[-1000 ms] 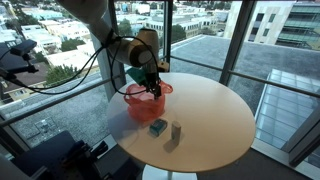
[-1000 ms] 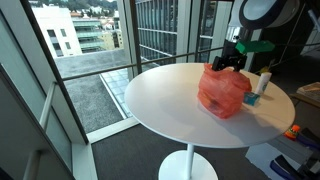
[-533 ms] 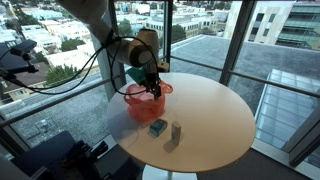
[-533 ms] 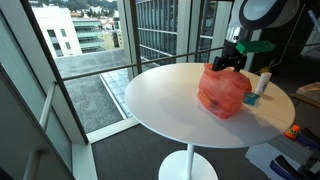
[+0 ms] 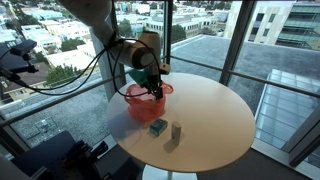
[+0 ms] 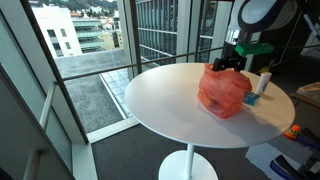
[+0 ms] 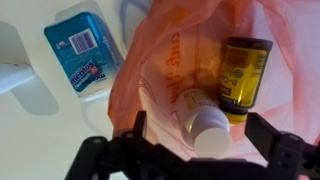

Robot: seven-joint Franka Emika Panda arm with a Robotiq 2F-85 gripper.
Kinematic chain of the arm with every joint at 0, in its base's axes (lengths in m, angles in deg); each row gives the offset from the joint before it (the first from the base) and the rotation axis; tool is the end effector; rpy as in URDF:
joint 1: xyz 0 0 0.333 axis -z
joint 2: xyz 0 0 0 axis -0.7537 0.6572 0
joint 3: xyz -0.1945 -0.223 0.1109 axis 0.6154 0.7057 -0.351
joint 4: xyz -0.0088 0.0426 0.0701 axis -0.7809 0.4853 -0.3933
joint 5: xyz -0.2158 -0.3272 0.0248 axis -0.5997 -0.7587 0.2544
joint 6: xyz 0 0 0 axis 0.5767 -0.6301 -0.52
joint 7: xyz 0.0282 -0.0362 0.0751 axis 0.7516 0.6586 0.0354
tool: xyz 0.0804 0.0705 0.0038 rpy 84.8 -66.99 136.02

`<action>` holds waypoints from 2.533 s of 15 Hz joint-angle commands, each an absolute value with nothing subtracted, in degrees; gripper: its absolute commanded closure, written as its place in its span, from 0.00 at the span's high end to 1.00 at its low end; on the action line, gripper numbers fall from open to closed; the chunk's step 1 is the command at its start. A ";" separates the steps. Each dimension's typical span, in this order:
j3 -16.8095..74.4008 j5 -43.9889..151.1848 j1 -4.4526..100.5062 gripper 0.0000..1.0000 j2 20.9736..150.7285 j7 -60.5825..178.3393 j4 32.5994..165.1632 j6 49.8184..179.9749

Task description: Remove the white bottle from the plastic and put it on the table

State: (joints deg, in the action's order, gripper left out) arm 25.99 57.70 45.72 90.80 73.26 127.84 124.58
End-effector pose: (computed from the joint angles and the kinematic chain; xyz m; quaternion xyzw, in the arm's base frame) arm 0.5801 0.0205 0.2366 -0.9879 0.1547 -0.0123 0.0048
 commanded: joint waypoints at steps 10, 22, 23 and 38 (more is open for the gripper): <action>27.85 57.66 44.11 1.00 96.77 75.20 120.86 125.44; 29.05 57.15 42.42 0.81 99.72 77.32 118.06 124.69; 29.09 57.16 42.36 0.73 99.80 77.30 118.00 124.67; 29.42 56.86 41.10 0.19 97.25 78.90 113.87 121.08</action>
State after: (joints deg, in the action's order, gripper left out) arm 28.62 57.70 42.02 98.84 77.21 114.95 124.07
